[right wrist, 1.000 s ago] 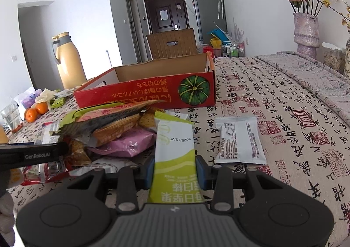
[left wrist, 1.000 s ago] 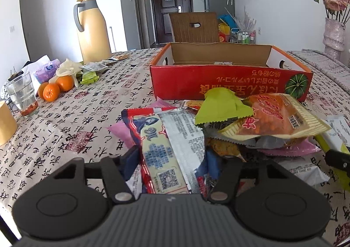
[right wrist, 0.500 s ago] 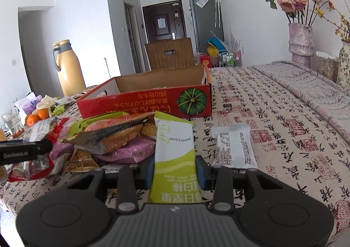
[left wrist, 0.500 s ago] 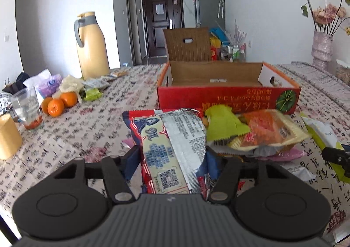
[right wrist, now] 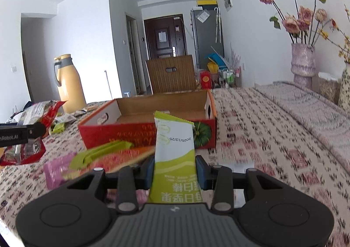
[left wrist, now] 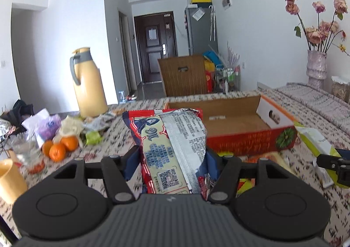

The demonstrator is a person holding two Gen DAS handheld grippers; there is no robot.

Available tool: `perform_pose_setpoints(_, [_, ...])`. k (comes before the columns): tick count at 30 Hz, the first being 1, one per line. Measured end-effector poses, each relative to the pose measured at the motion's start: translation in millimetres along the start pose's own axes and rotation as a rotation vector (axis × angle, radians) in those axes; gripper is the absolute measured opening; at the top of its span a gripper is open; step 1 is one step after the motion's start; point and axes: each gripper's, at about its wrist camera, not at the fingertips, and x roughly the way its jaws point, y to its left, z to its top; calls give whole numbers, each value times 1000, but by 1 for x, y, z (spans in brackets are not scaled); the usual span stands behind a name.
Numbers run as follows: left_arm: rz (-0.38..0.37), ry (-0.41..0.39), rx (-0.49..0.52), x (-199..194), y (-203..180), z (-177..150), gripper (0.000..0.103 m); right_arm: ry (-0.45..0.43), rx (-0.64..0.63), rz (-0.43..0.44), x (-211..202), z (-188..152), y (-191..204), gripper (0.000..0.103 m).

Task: Organize snacks
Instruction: 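Carry the green bar and blue-white packet with both tools over the red box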

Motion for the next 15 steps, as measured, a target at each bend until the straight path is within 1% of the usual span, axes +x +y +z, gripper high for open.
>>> perform_pose_setpoints(9, [-39, -38, 1, 35, -7, 36, 63, -50, -30, -4, 39, 42, 4, 38])
perform_pose_setpoints(15, [-60, -25, 12, 73, -11, 59, 63, -75, -55, -1, 74, 73, 8, 38])
